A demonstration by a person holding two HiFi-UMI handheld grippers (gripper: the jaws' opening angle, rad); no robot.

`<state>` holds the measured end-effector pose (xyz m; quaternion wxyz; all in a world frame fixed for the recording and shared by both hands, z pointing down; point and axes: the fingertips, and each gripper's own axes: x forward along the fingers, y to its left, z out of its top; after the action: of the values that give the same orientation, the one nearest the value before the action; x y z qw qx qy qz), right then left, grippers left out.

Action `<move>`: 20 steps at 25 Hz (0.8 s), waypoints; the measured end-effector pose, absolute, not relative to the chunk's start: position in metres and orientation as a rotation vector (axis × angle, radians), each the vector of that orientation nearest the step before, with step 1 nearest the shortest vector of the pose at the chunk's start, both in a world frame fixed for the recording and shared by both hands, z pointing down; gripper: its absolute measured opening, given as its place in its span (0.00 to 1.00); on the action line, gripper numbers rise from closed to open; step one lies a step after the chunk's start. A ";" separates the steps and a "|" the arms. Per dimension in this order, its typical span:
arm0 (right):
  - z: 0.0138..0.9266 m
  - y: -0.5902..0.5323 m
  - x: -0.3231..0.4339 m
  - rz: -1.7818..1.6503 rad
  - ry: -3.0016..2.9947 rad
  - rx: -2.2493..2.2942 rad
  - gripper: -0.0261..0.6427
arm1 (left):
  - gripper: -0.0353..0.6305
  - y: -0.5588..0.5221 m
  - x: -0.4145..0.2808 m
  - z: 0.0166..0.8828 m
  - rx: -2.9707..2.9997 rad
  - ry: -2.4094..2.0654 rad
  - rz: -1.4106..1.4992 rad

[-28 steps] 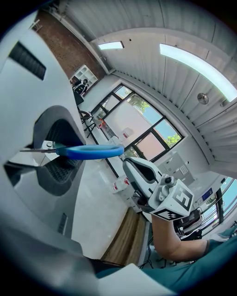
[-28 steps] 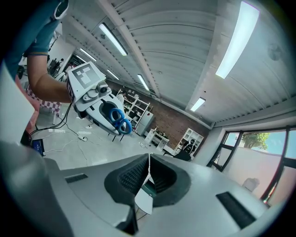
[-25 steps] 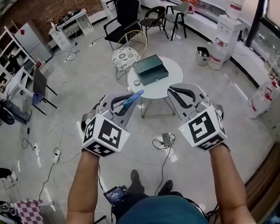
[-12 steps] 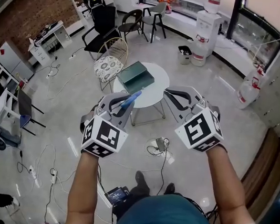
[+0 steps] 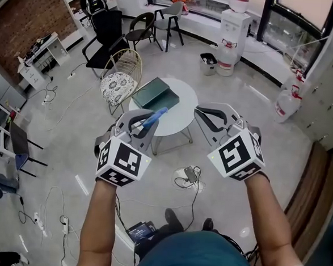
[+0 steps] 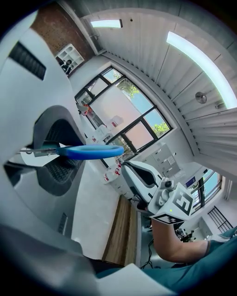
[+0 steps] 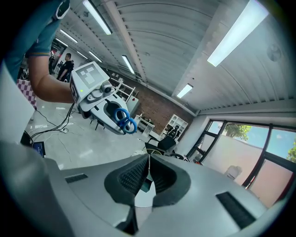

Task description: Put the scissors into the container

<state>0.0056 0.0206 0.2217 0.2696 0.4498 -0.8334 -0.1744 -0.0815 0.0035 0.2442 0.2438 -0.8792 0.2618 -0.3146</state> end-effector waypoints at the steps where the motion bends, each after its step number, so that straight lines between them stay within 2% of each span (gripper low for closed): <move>1: 0.223 0.014 0.001 -0.461 -2.237 1.220 0.10 | 0.14 -0.004 -0.086 0.245 -2.408 0.702 -0.852; 10: 0.231 -0.034 -0.039 -0.419 -2.157 1.279 0.10 | 0.14 -0.062 -0.120 0.252 -2.449 0.606 -0.787; 20: 0.229 -0.075 -0.044 -0.415 -2.152 1.256 0.10 | 0.14 -0.101 -0.129 0.250 -2.464 0.632 -0.780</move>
<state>-0.0441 -0.0747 0.2294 0.3031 0.4738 -0.8118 -0.1567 -0.1292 -0.1014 0.2502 0.2383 -0.8993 0.2307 -0.2849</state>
